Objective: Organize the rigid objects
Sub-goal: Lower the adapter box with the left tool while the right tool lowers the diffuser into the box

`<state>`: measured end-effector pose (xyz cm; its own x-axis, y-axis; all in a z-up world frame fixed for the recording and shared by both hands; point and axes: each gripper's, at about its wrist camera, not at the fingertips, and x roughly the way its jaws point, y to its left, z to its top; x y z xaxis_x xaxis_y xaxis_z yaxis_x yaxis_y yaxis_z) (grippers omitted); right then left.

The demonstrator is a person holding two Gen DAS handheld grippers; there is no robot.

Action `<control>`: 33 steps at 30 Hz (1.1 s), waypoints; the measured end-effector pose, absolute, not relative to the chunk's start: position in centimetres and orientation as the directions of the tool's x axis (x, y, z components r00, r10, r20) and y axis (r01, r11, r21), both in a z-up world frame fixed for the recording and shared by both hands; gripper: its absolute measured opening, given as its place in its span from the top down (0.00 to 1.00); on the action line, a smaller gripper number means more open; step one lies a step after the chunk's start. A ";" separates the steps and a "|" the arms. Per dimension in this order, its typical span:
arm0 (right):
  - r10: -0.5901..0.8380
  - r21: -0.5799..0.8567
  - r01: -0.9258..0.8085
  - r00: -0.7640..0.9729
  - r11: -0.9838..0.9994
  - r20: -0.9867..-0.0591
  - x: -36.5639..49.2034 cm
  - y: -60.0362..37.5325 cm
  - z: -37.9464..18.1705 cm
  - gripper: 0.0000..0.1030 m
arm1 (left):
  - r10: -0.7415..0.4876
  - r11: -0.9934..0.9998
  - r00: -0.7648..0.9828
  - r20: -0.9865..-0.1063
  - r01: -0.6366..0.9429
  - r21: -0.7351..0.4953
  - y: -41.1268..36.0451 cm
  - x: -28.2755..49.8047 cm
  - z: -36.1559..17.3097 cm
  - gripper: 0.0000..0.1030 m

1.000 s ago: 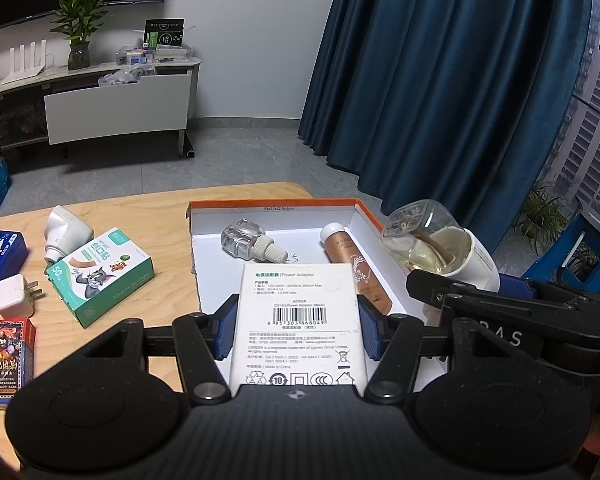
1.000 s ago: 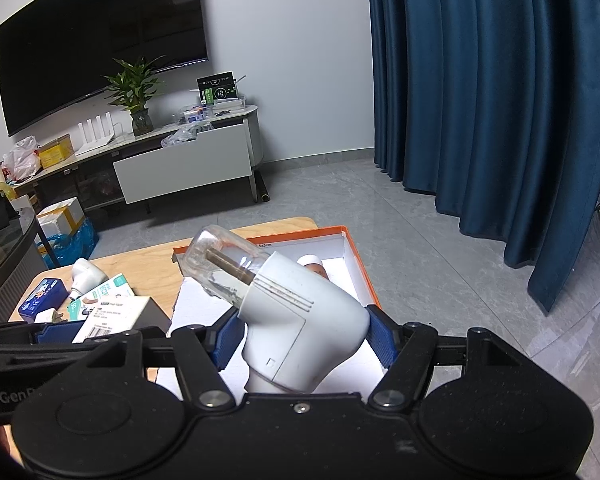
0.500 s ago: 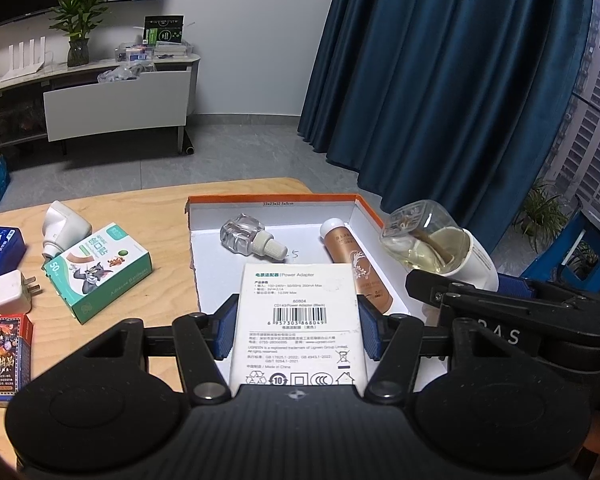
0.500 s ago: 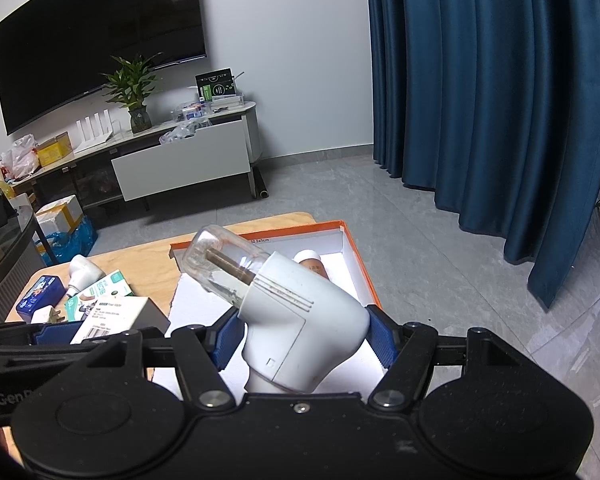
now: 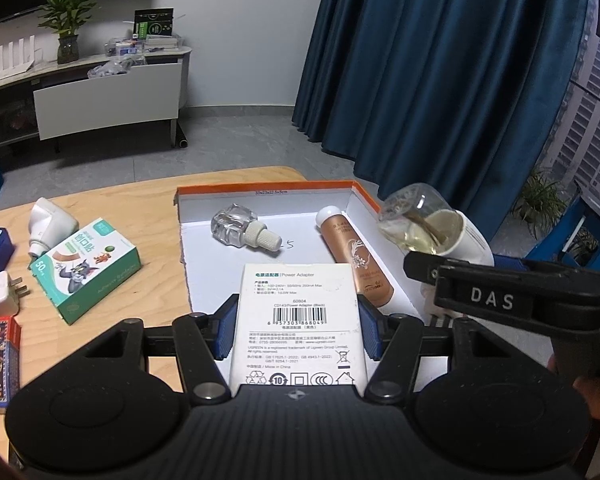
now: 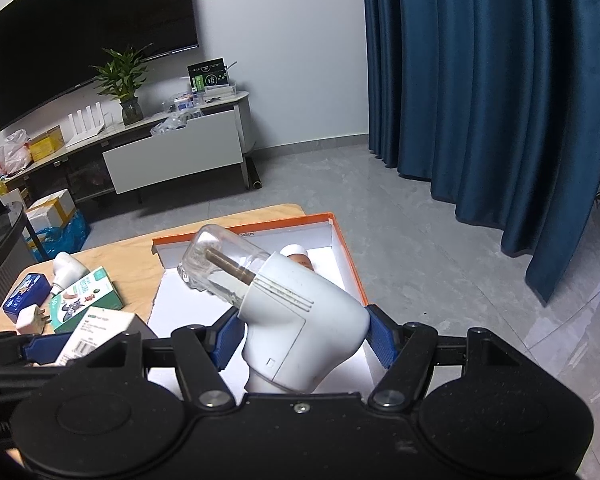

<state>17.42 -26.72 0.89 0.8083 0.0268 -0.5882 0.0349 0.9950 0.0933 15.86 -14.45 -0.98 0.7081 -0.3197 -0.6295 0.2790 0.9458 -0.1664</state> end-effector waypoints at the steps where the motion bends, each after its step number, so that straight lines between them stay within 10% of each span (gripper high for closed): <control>1: 0.029 0.090 0.031 0.806 0.995 -0.592 17.7 -26.8 0.8 0.23 | -0.320 0.945 0.706 -0.631 0.282 -0.164 -14.6 16.0 -1.1 0.42; 29: 0.076 0.043 -0.065 0.704 0.997 -0.707 28.9 -26.1 -2.3 0.22 | -0.351 0.923 0.635 -0.688 0.360 -0.139 -18.8 21.4 -4.0 0.41; 33: 0.099 0.082 -0.059 0.721 0.995 -0.686 28.2 -26.5 -2.0 0.19 | -0.360 0.921 0.620 -0.697 0.353 -0.162 -18.8 21.5 -4.4 0.23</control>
